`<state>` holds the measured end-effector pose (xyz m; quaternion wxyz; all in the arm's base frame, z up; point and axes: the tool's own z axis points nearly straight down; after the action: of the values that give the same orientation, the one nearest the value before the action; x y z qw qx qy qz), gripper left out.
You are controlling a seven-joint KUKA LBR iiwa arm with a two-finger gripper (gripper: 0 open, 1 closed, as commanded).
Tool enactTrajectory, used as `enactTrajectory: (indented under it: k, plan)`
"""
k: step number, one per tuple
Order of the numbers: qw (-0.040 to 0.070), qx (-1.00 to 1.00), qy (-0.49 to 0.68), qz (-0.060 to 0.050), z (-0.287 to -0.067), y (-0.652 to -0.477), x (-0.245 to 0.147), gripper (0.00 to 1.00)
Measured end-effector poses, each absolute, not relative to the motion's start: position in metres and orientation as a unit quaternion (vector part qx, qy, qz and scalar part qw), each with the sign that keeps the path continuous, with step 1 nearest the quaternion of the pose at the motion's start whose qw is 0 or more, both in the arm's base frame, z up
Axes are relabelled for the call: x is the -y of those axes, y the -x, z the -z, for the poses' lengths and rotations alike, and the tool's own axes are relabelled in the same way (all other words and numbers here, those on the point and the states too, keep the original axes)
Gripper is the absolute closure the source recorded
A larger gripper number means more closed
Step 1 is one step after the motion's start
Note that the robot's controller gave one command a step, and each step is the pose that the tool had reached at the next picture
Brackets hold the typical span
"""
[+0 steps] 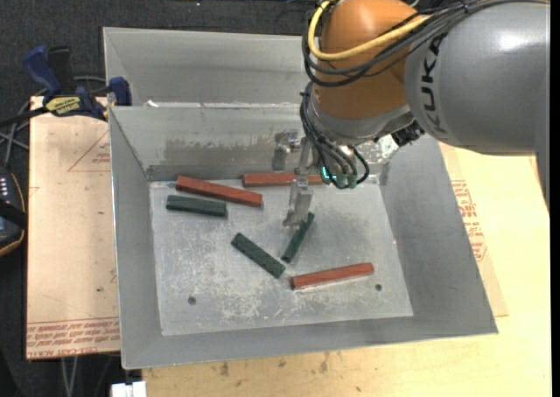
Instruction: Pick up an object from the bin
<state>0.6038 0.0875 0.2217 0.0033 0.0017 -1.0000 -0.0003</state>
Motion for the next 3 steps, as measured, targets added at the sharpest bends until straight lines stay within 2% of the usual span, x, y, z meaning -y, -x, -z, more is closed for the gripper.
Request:
enactTrajectory:
  k: [1,2,3]
  plan:
    - [-0.001,1.0,-0.001,0.001,-0.227,-0.605,-0.087,0.0]
    - [-0.003,1.0,0.029,0.001,-0.169,-0.588,-0.089,0.0]
    - [0.004,0.997,0.077,-0.001,-0.155,-0.546,-0.095,0.0]
